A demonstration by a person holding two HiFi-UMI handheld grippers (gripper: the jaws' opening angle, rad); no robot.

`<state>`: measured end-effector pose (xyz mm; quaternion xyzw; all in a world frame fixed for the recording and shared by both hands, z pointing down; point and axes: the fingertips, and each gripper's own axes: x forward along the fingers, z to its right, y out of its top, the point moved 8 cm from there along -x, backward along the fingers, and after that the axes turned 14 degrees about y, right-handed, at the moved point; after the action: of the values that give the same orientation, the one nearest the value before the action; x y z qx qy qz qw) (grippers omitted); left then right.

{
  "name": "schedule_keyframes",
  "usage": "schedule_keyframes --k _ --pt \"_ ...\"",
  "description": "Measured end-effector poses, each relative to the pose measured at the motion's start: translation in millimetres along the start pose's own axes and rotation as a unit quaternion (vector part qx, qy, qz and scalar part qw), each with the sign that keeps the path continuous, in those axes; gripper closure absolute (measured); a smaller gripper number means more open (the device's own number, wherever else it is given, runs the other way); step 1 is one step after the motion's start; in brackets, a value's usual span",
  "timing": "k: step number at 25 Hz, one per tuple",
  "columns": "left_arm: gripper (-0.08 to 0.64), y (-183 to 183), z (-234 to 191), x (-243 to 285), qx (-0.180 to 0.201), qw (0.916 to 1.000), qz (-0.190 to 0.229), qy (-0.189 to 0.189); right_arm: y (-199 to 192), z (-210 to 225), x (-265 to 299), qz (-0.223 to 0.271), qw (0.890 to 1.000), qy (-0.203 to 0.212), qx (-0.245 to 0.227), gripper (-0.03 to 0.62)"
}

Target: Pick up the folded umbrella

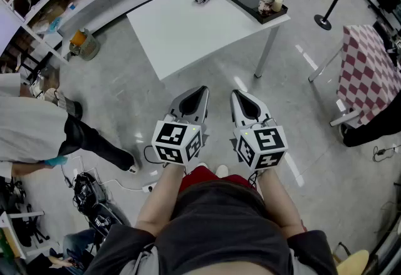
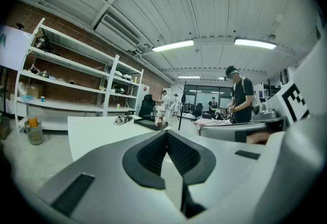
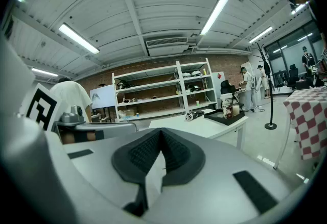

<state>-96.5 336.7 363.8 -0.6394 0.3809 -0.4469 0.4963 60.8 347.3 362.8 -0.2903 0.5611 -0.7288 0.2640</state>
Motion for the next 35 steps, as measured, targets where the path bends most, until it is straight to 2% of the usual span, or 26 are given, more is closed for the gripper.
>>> schedule_keyframes --k 10,14,17,35 --pt "0.546 -5.0 5.7 2.1 -0.006 1.0 -0.003 -0.003 -4.0 7.3 -7.4 0.009 1.0 -0.003 0.005 0.574" --pt "0.546 -0.5 4.3 2.9 -0.008 1.0 0.002 -0.002 -3.5 10.8 -9.3 0.001 1.0 -0.017 0.002 0.574" --pt "0.546 4.2 4.5 4.1 -0.008 0.9999 0.01 0.002 1.6 15.0 -12.1 0.013 1.0 -0.023 -0.002 0.574" --pt "0.546 10.1 -2.7 27.7 -0.001 0.9997 0.013 0.018 7.3 34.3 3.7 0.005 1.0 -0.018 -0.006 0.574"
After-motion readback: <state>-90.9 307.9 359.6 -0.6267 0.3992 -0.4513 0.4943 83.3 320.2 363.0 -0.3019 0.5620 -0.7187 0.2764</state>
